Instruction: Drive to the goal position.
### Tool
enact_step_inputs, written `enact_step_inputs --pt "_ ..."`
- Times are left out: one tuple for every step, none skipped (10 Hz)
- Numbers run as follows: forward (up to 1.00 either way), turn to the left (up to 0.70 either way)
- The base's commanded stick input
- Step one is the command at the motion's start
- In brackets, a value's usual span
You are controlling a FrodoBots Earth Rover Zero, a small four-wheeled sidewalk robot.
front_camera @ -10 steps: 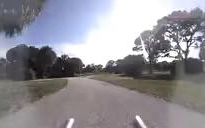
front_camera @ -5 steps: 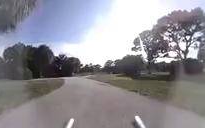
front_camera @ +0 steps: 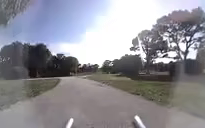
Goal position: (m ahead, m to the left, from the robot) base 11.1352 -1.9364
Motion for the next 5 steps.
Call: enact_step_inputs --pt "0.7 0.35" --pt "0.7 0.35" --pt "0.7 0.35" --pt "0.7 0.15" --pt "0.7 0.0"
